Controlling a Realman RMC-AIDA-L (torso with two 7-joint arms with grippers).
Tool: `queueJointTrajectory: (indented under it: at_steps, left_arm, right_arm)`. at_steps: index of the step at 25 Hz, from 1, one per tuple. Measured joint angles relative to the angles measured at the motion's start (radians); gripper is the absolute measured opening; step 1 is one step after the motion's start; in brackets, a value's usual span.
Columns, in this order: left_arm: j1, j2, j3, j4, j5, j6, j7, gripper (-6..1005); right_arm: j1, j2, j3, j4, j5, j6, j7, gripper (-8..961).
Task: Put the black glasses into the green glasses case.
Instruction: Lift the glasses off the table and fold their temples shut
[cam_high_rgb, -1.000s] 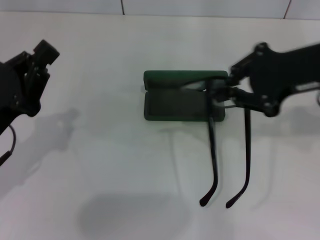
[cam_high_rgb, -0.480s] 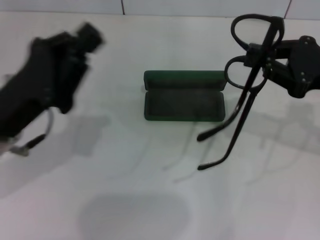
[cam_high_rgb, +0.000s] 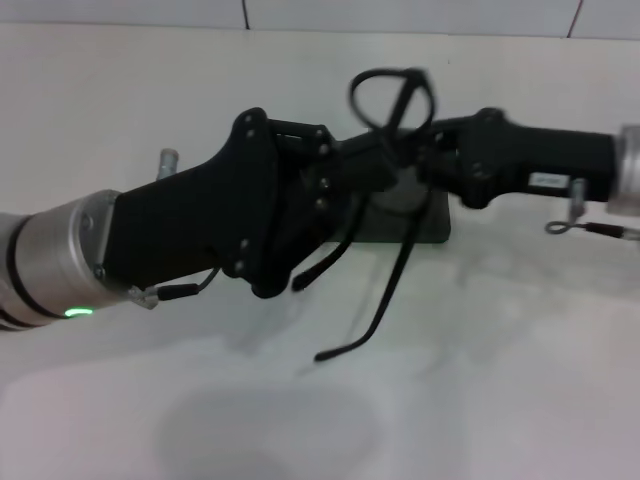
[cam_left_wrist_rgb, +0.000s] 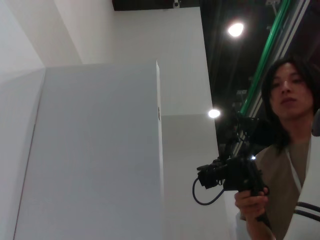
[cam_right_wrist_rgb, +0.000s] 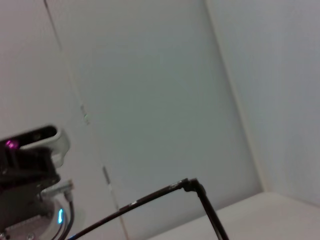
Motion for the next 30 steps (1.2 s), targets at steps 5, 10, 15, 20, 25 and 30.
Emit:
queueJointTrajectory:
  at_steps: [5, 10, 15, 20, 25, 30]
  left_arm:
    - [-0.013, -0.001, 0.002, -0.052, -0.001, -0.033, 0.037, 33]
    - [-0.014, -0.001, 0.006, -0.07, 0.004, -0.079, 0.045, 32]
    - [-0.014, -0.001, 0.017, -0.072, 0.006, -0.121, 0.046, 32]
    - [-0.015, -0.001, 0.017, -0.084, 0.002, -0.148, 0.048, 32]
    - [-0.015, -0.002, 0.017, -0.093, -0.001, -0.172, 0.05, 32]
    - [-0.015, -0.002, 0.017, -0.098, -0.001, -0.178, 0.05, 32]
  right_arm:
    - [0.048, 0.001, -0.097, 0.014, 0.041, 0.03, 0.001, 101]
    - [0.067, 0.001, -0.118, 0.009, 0.075, 0.025, 0.002, 101]
    - [0.082, 0.001, -0.12, 0.005, 0.088, -0.009, 0.002, 101]
    - [0.084, 0.001, -0.119, 0.005, 0.089, -0.03, 0.003, 101]
    - [0.084, -0.001, -0.118, 0.005, 0.101, -0.053, 0.004, 102]
    - [0.084, -0.001, -0.116, 0.005, 0.103, -0.065, 0.004, 102]
